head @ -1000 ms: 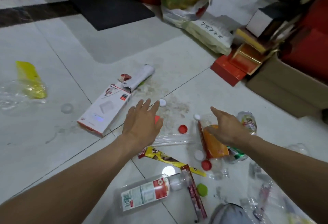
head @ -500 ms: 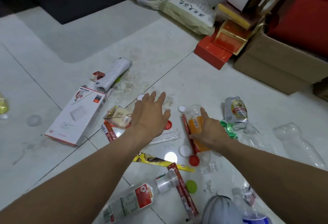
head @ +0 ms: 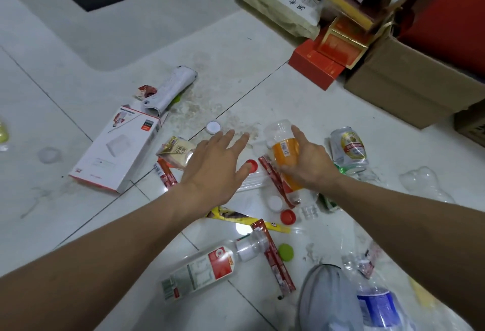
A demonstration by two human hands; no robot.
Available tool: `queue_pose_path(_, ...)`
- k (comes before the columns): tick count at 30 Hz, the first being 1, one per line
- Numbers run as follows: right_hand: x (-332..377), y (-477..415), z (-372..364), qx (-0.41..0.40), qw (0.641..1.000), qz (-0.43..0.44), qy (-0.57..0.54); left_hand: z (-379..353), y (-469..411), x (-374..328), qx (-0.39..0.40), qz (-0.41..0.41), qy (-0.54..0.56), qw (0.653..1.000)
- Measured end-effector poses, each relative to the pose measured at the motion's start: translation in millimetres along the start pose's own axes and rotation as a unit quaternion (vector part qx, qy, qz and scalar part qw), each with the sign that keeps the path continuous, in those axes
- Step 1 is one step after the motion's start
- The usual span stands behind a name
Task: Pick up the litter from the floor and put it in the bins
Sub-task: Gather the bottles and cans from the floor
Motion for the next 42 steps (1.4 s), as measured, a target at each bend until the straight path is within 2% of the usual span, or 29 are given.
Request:
queue_pose_path(19, 52, 17, -24, 0.016, 0.998, 0.057, -0.004, -13, 104, 11, 0.097, -0.018, 0.027, 0.995)
queue_pose_path(34, 68, 22, -37, 0.015, 0.997, 0.075, 0.002, -39, 146, -18, 0.19, -0.07, 0.081, 0.976)
queue_pose_path(42, 64, 23, -33, 0.017, 0.998, 0.065, 0.002, -51, 149, -11, 0.176, -0.039, 0.116, 0.977)
Point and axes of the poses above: each hand's wrist, its own y-axis away from the middle knuckle, its own z-axis out of the back of the hand, x = y × z, the point moved 2 cm from there along -y, towards the middle knuckle, and after that the axes turned 10 degrees about -z, right-handed, at the moved point
